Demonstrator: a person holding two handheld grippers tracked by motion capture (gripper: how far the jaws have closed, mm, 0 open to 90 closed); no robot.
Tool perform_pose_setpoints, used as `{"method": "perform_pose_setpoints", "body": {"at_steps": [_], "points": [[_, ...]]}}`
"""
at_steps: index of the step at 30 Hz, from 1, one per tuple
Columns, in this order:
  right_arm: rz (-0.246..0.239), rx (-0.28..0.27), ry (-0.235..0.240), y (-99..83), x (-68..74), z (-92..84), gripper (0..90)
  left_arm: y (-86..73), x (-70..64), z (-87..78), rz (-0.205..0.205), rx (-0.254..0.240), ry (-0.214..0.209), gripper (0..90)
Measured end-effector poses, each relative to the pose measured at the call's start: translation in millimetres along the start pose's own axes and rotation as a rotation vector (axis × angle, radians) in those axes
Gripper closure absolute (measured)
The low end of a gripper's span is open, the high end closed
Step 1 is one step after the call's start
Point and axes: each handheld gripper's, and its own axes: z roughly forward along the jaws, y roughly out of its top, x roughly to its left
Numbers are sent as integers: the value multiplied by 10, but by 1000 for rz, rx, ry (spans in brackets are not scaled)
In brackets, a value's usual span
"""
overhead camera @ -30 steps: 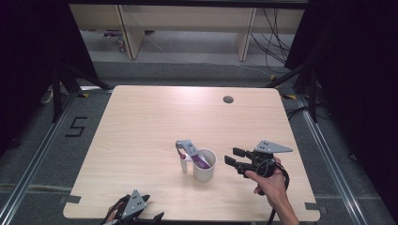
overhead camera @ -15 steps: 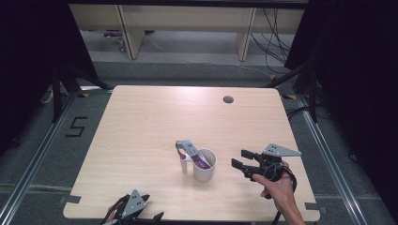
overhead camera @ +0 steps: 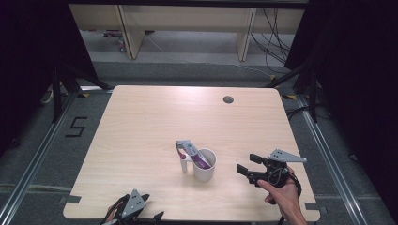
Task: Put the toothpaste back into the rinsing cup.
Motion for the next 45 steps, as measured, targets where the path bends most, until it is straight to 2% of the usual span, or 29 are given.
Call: {"method": "perform_pose_setpoints", "body": {"at_steps": [3,4,5,7,8,9,12,16,17,21,23,24,25,27,28,30,31,32,33,34,35,36,39,40,41,43,44,45], "points": [[-9,1,-8,-22,-13,-24,208,-1,9,-1,3,2,8,225],[-1,-1,-10,-32,-6,-30,206,-5,7,2,-1,-9,-1,225],[-13,-5,-3,-34,-11,-43,204,-5,4,6,-6,-14,2,225],[15,-3,-3,-53,7,-48,197,1,9,-1,7,4,10,225],[12,6,-9,-62,14,-55,195,0,4,1,4,1,5,225],[-14,1,-10,-65,-3,-55,190,1,10,-4,14,10,11,225],[-20,-3,-20,-87,-6,-75,182,4,8,4,6,3,7,225],[-2,13,-20,-113,0,-120,182,12,14,11,11,2,11,225],[-10,3,-25,-124,-10,-118,182,13,16,10,14,5,10,225],[12,7,-17,-162,-1,-141,182,21,3,19,13,-2,6,225],[-6,18,-24,-181,-14,-161,183,27,-6,11,9,-3,-5,225],[20,22,-21,-190,5,-168,183,28,-5,11,8,-4,-6,225],[-8,14,-32,-202,-14,-172,183,31,-4,9,8,3,-5,225],[24,31,-32,-223,14,-203,183,32,3,20,15,4,4,225],[-6,23,-33,-234,-5,-204,183,36,-2,30,15,-3,-3,225],[-11,39,-45,-262,-9,-230,182,37,-22,38,6,-10,-10,225],[15,31,-40,-279,15,-236,182,36,-23,39,9,-9,-11,225],[10,41,-41,-285,10,-254,182,31,-33,48,-4,-18,-11,225],[-25,39,-60,-299,-10,-265,181,31,-28,48,-3,-15,-17,225],[-3,41,-56,-314,6,-271,180,30,-26,48,-3,-16,-16,225],[-18,47,-56,-319,-7,-279,180,30,-28,45,-3,-17,-10,225],[2,46,-47,-330,9,-296,180,31,-11,37,16,-3,-2,225],[-14,51,-60,-359,0,-326,176,29,-9,31,19,1,-6,225],[25,47,-49,-378,26,-324,176,28,-11,35,15,-2,-4,225],[-21,44,-64,-383,-6,-326,176,28,-11,35,15,-2,-4,226],[-19,53,-55,-399,-3,-350,175,28,-27,38,-1,-9,-10,225],[0,50,-56,-412,9,-340,174,27,-27,39,-1,-9,-10,225],[-3,59,-58,-418,4,-352,173,27,-11,35,16,2,-3,225]]}}
